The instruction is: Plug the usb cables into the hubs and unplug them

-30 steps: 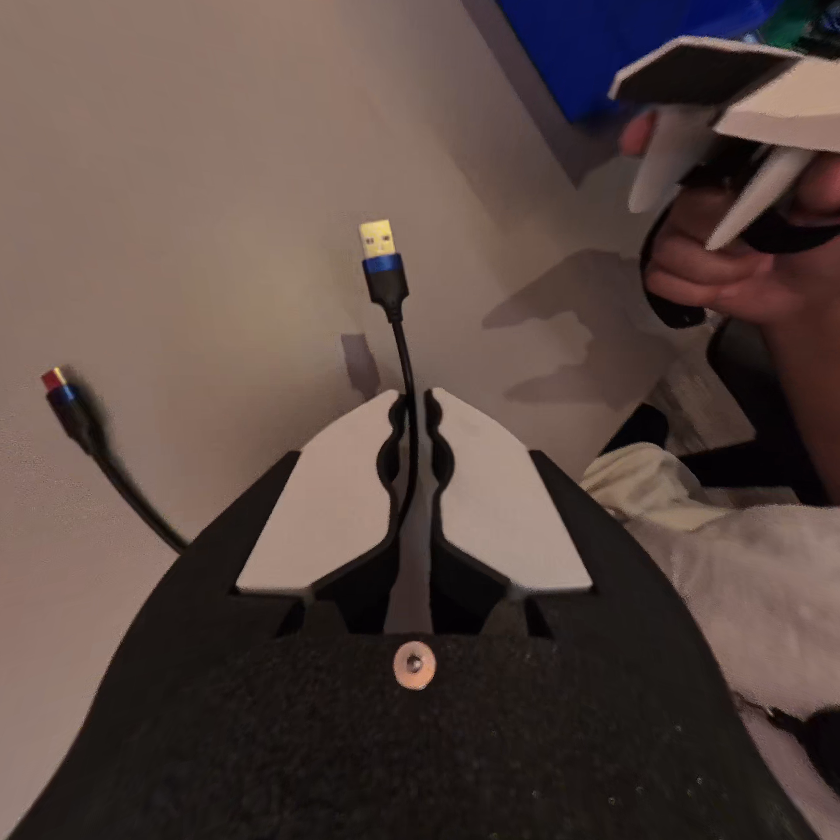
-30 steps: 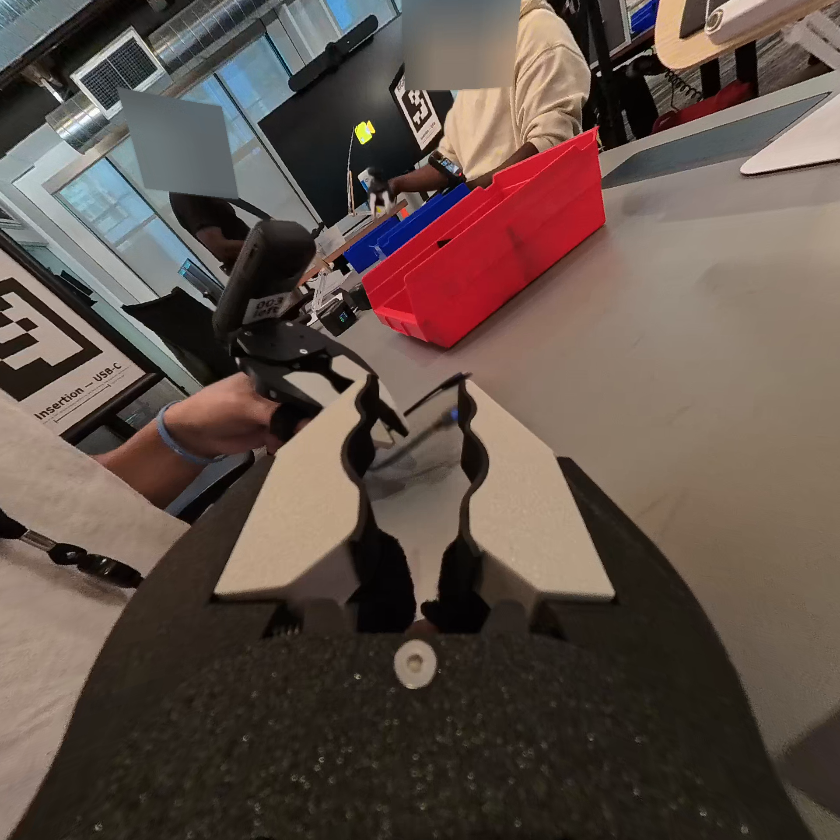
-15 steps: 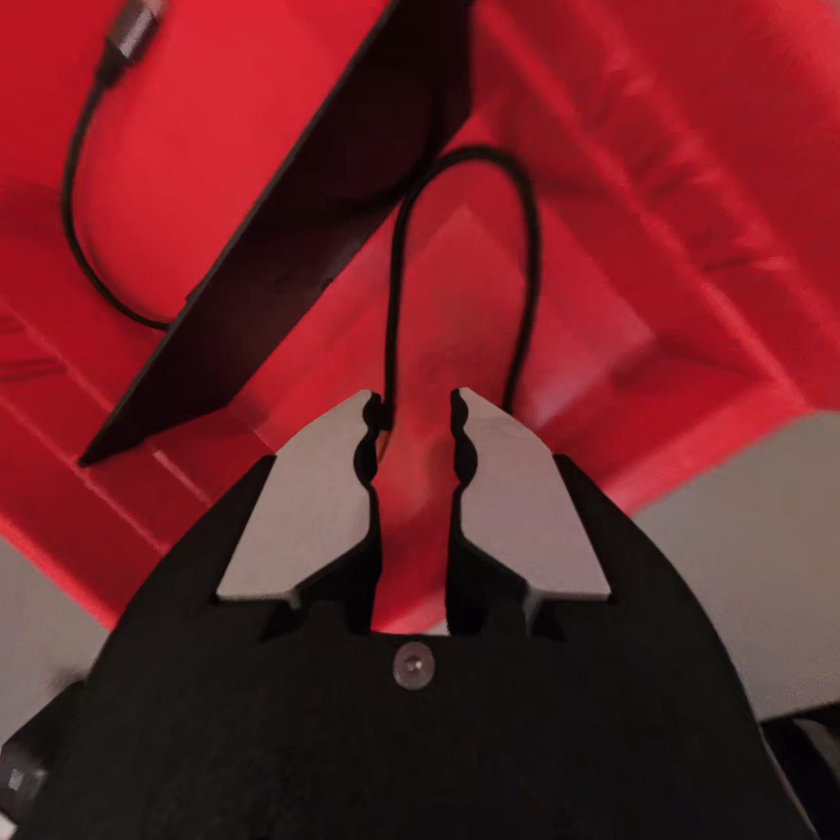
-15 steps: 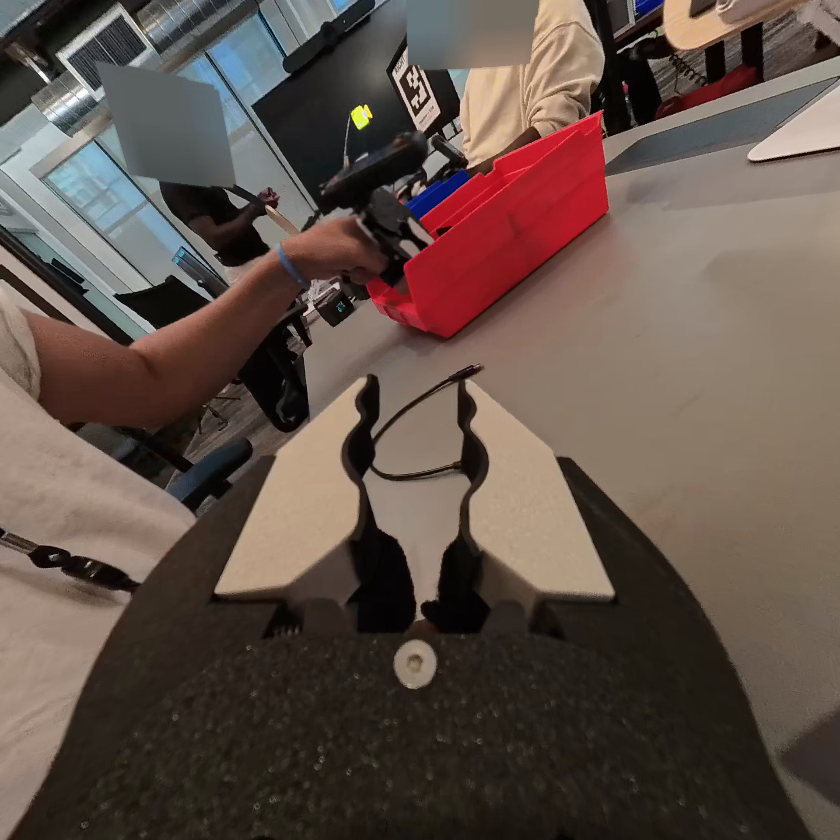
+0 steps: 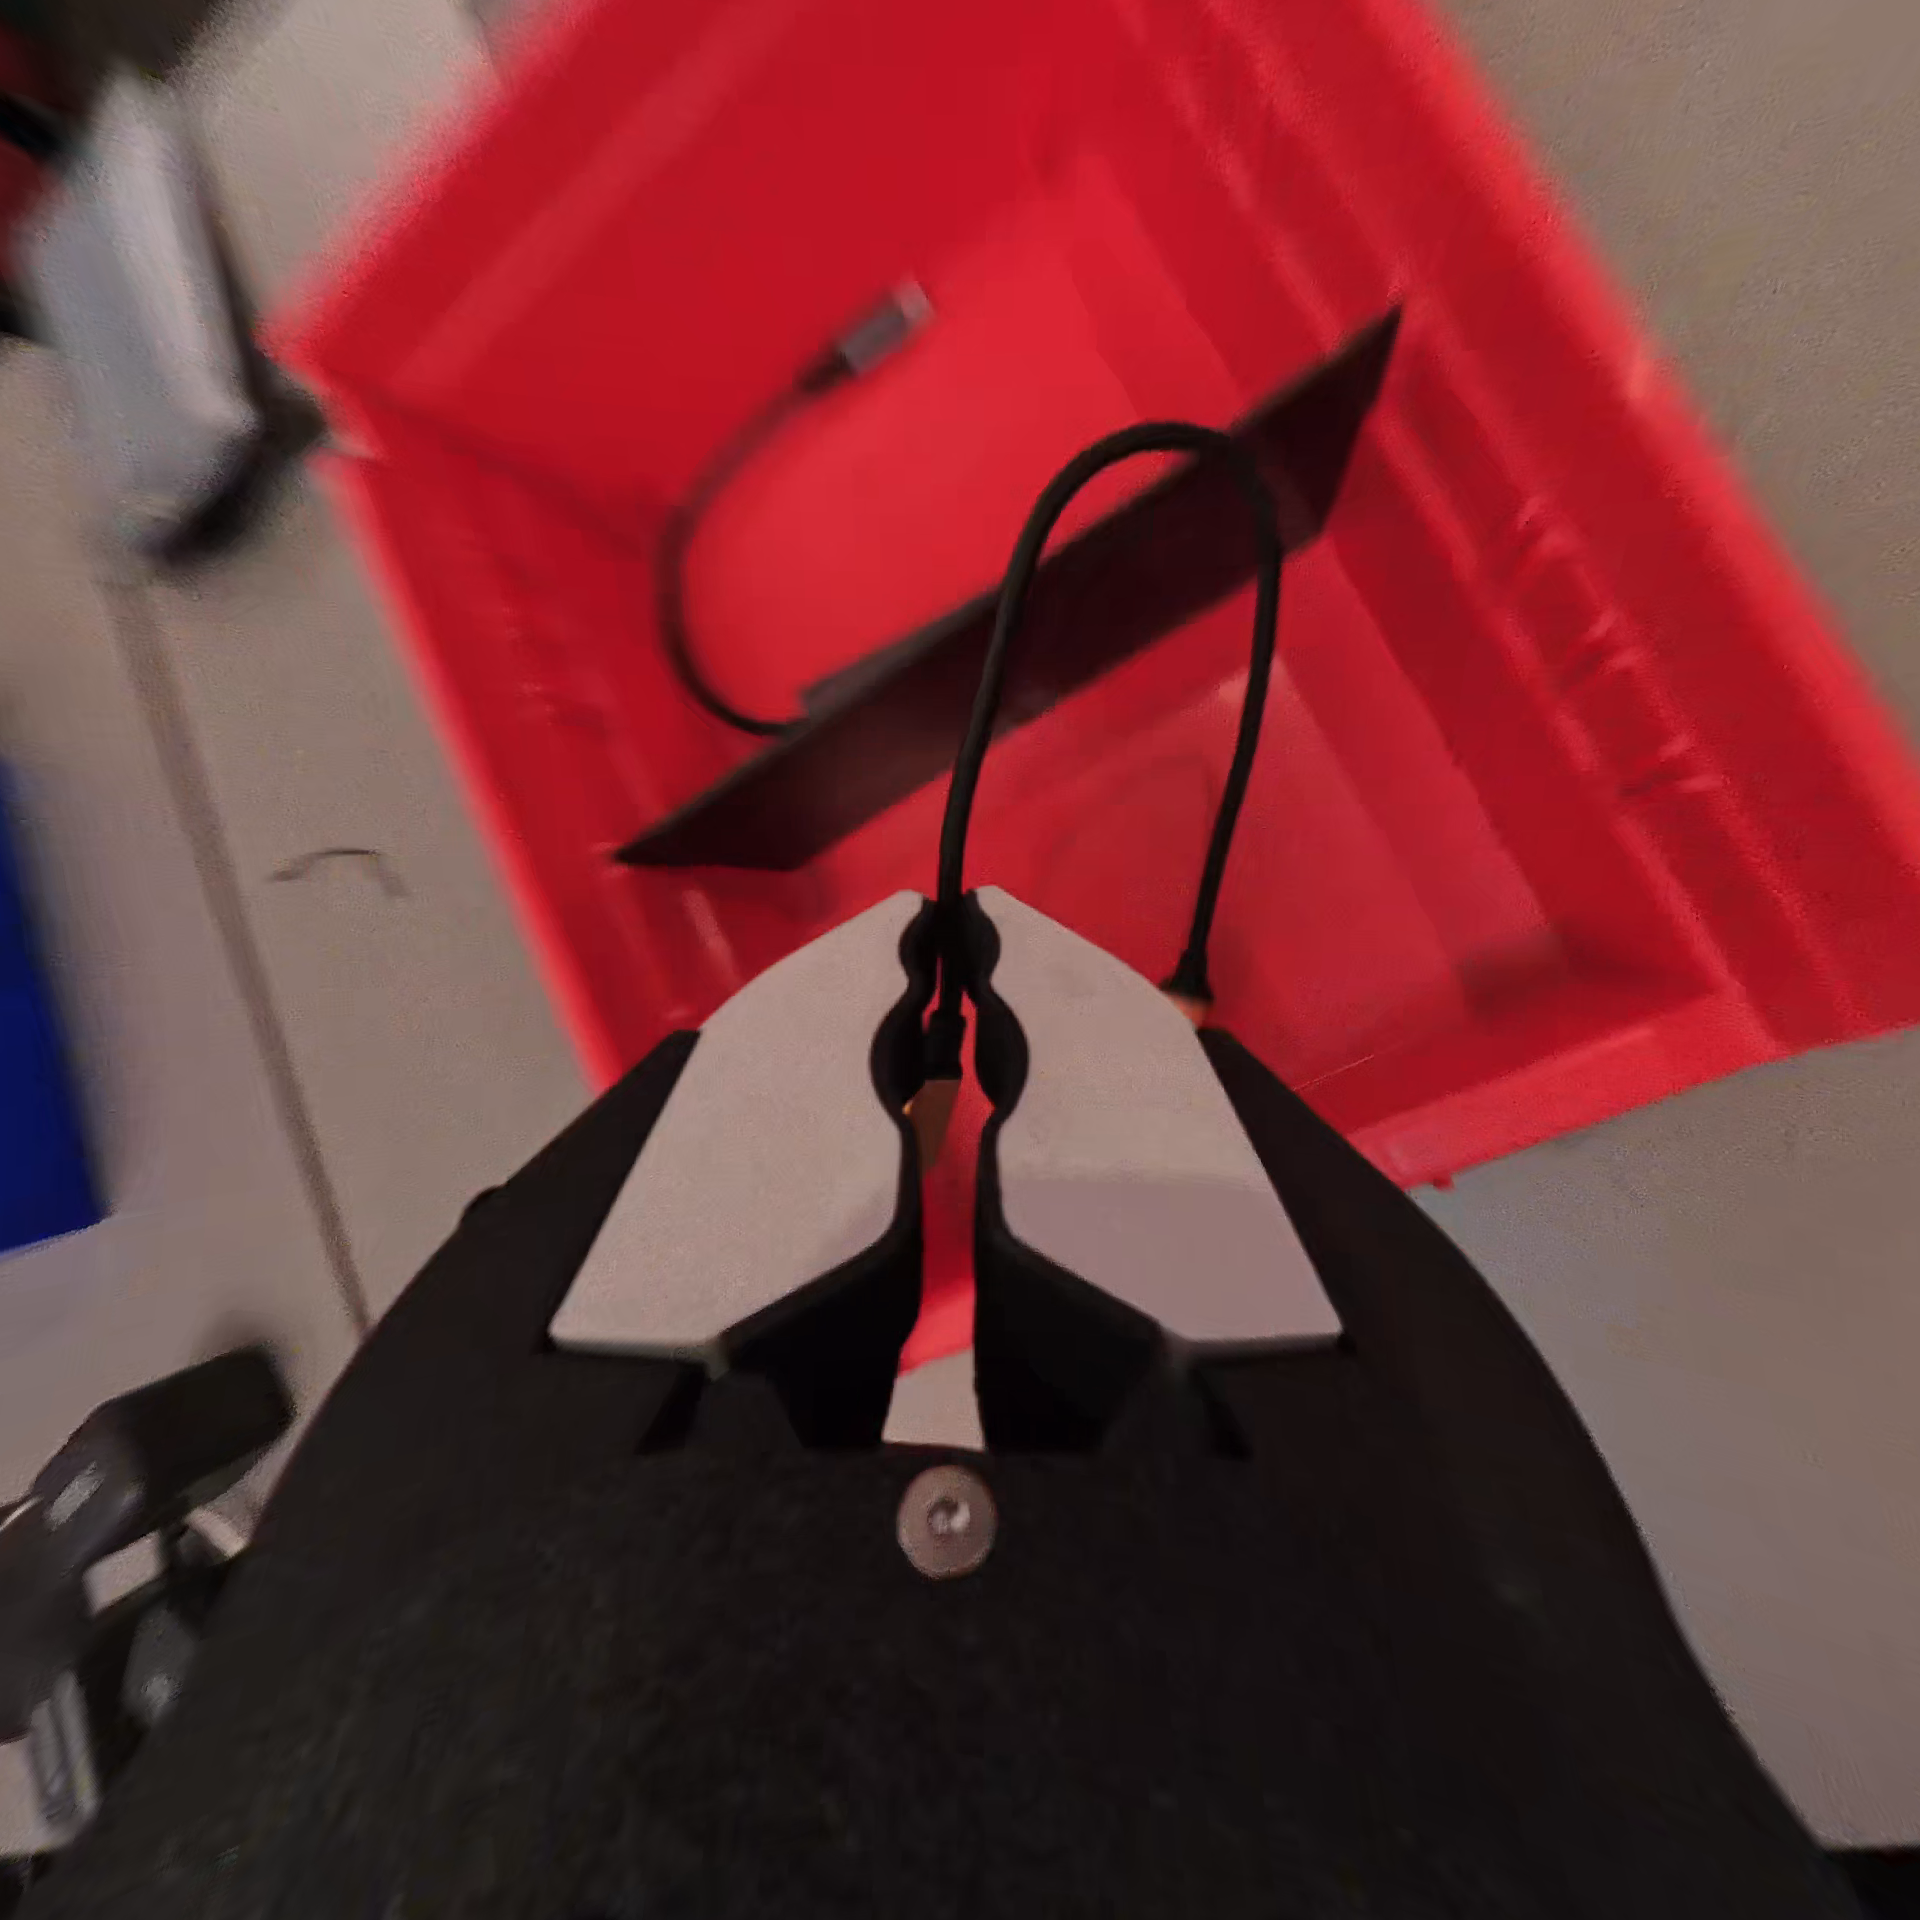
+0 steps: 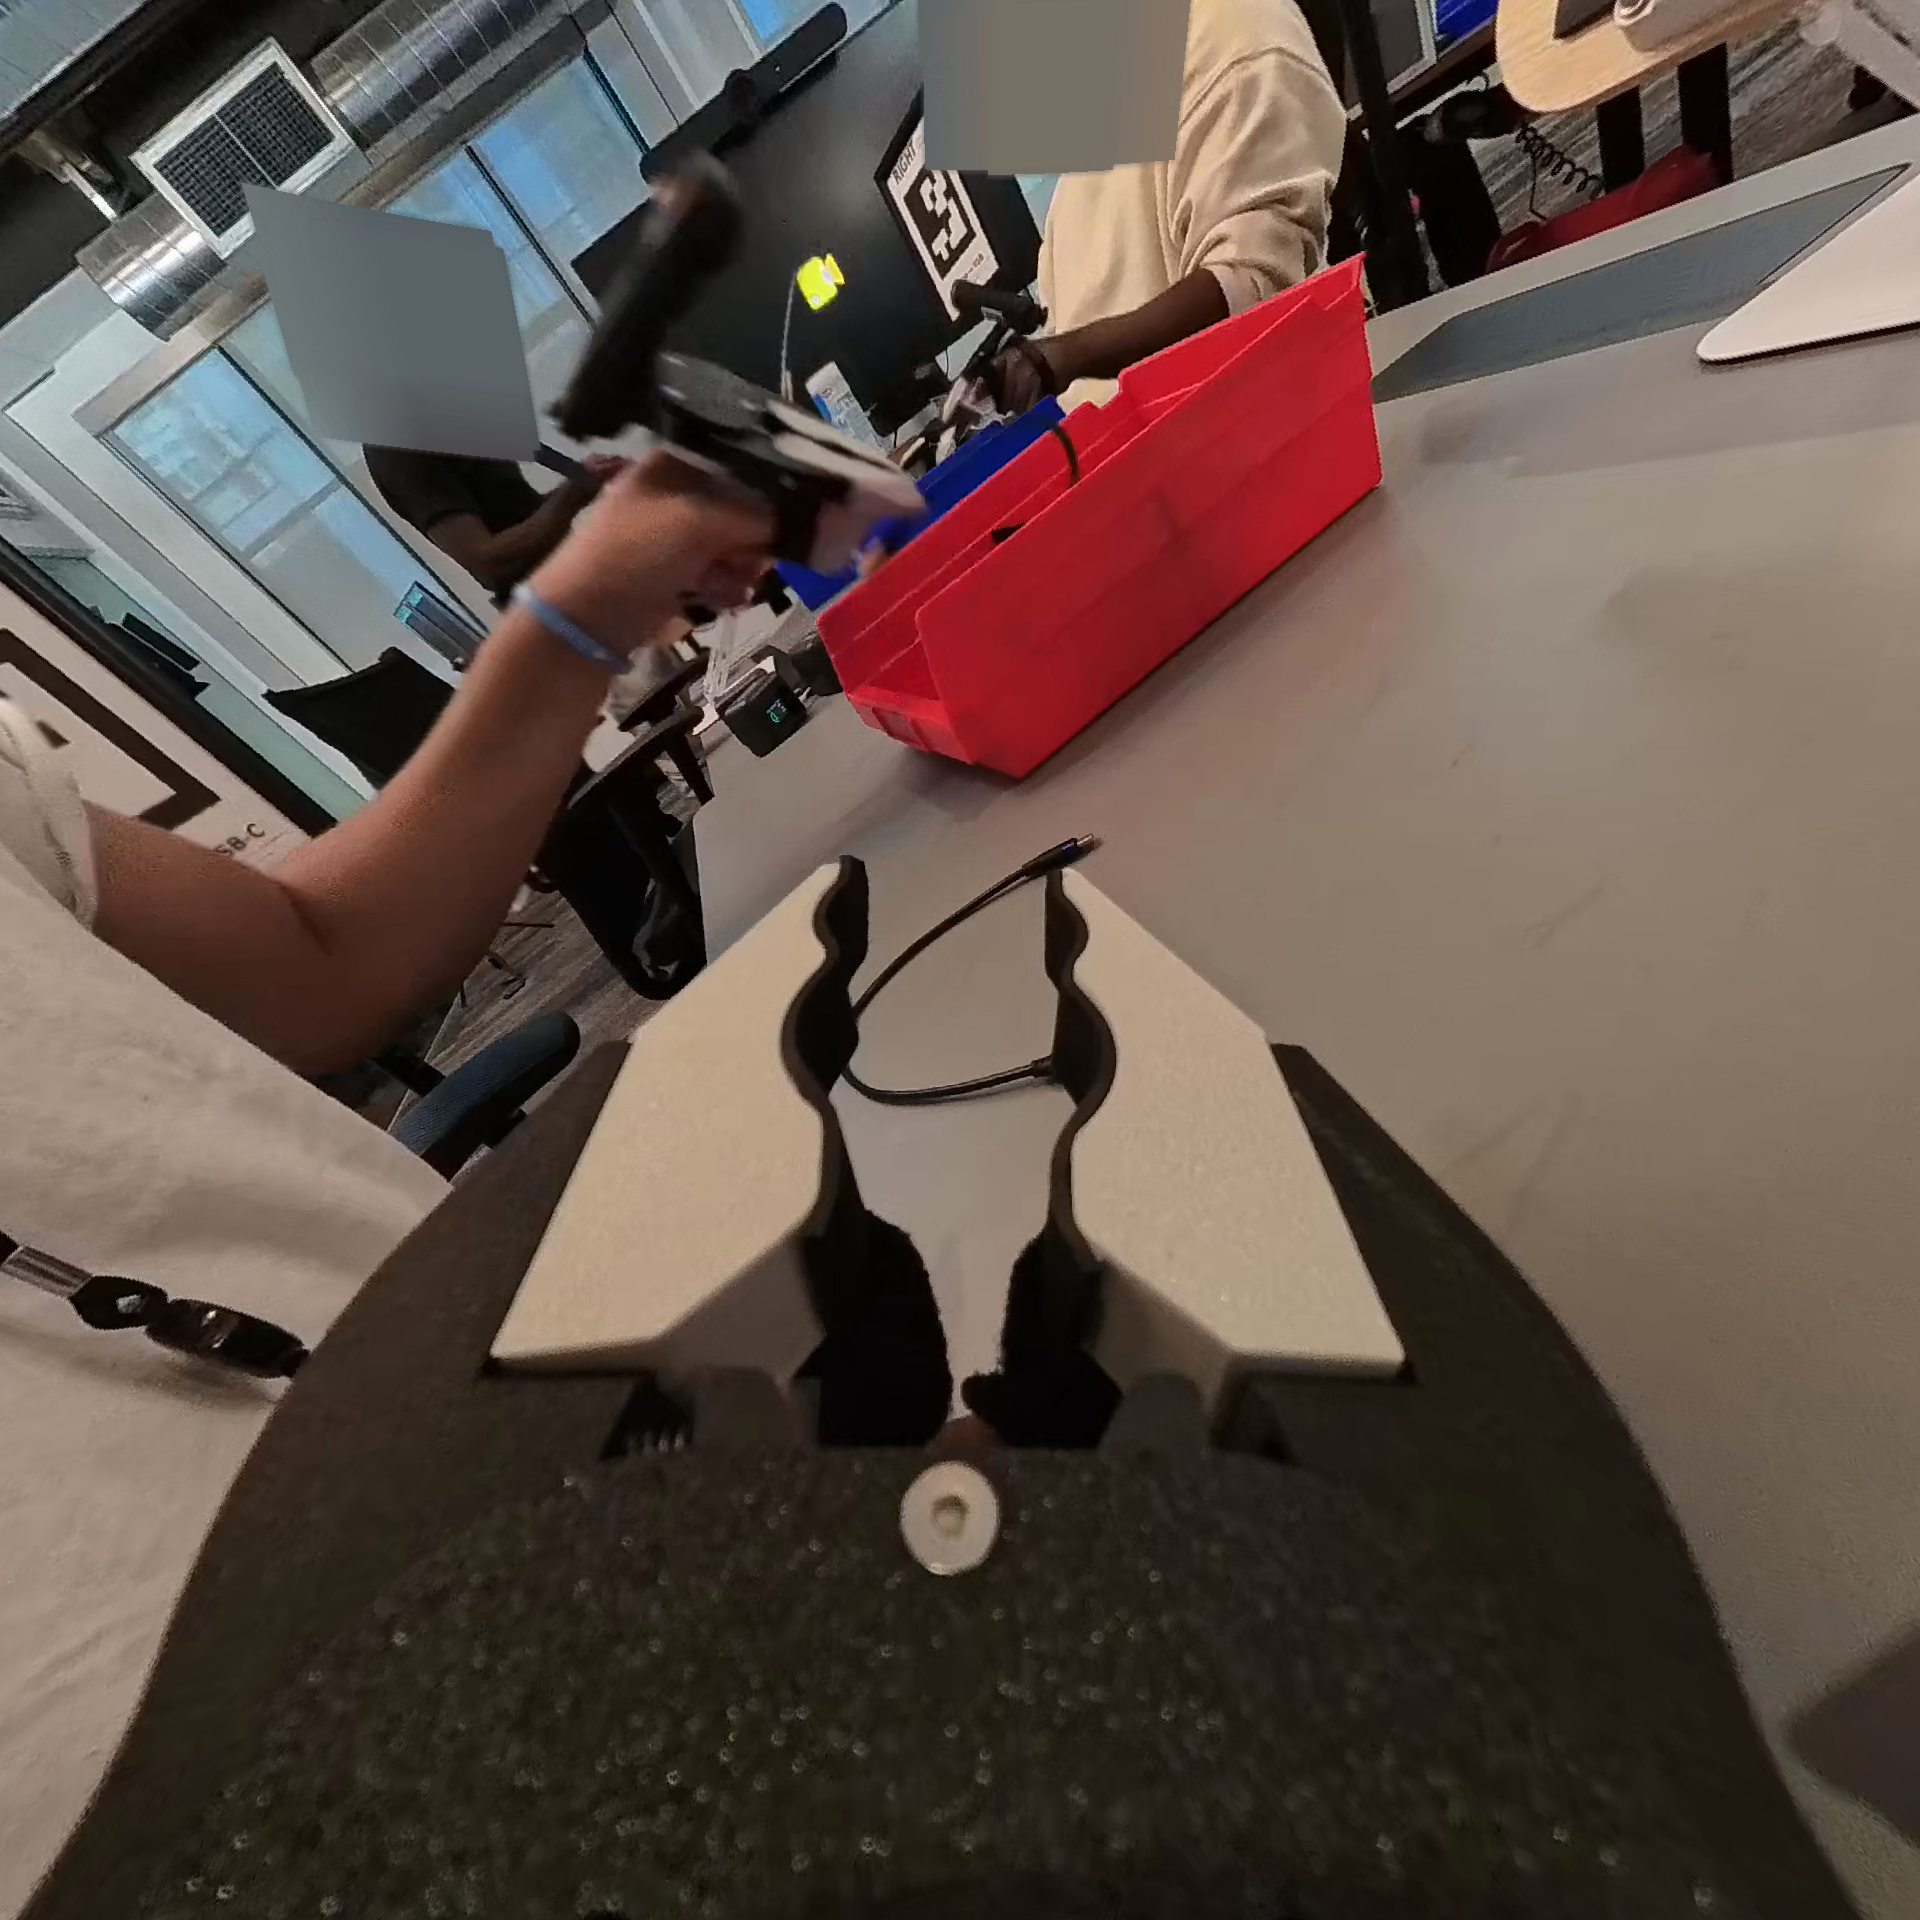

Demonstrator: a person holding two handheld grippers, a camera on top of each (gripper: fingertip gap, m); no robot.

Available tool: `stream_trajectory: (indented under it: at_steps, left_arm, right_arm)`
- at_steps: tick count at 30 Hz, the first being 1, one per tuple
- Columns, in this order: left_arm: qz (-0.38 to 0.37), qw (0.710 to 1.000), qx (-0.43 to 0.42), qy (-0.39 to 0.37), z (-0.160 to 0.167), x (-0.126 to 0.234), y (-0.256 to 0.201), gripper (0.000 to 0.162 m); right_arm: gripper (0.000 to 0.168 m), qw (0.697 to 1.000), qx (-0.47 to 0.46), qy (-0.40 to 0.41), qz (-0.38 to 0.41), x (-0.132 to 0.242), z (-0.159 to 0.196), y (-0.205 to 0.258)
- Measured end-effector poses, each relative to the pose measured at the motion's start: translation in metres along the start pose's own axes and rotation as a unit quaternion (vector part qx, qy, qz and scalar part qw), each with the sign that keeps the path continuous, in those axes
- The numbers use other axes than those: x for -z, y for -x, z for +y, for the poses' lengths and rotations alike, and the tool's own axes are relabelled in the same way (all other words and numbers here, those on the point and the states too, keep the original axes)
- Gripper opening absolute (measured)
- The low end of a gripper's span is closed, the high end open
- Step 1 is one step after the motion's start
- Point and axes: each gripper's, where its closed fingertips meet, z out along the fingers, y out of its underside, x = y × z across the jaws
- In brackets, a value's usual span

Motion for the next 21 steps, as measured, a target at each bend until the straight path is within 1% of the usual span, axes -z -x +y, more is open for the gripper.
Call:
stream_trajectory:
  at_steps: [2,4,5,7,9,11,14,15,19,21]
  left_arm:
    - [-0.039,0.997,0.011,-0.07,-0.021,0.054,0.008,0.003]
    - [-0.032,0.99,0.013,-0.135,-0.038,0.103,-0.006,0.003]
    - [-0.008,0.986,0.014,-0.168,-0.046,0.124,-0.02,0.003]
    - [0.071,0.973,0.018,-0.217,-0.057,0.154,-0.061,0.003]
    - [0.155,0.961,0.021,-0.227,-0.058,0.163,-0.107,0.003]
    - [0.237,0.948,0.02,-0.21,-0.052,0.153,-0.156,0.003]
    - [0.311,0.94,0.007,-0.142,-0.031,0.111,-0.212,0.003]
    - [0.342,0.933,-0.006,-0.115,-0.023,0.098,-0.23,0.003]
    - [0.406,0.91,-0.067,-0.048,-0.013,0.05,-0.281,0.003]
    - [0.416,0.904,-0.093,-0.037,-0.019,0.03,-0.302,0.003]
  right_arm:
    - [0.032,1.0,0.0,0.0,0.0,0.0,0.0,0.0]
    - [0.032,1.0,0.0,0.0,0.0,-0.001,0.0,0.0]
    - [0.032,1.0,-0.001,0.0,0.0,-0.001,0.0,0.0]
    - [0.032,1.0,0.0,0.0,-0.001,-0.001,0.0,0.0]
    - [0.032,1.0,0.003,0.001,0.001,0.0,0.0,0.001]
    - [0.032,1.0,0.005,-0.001,0.003,0.002,-0.001,0.001]
    - [0.032,1.0,0.003,-0.007,0.003,0.005,-0.003,0.0]
    - [0.032,1.0,0.003,-0.009,0.004,0.006,-0.004,0.0]
    - [0.031,1.0,0.0,-0.018,0.005,0.01,-0.007,0.0]
    - [0.031,1.0,0.001,-0.019,0.006,0.011,-0.008,0.001]
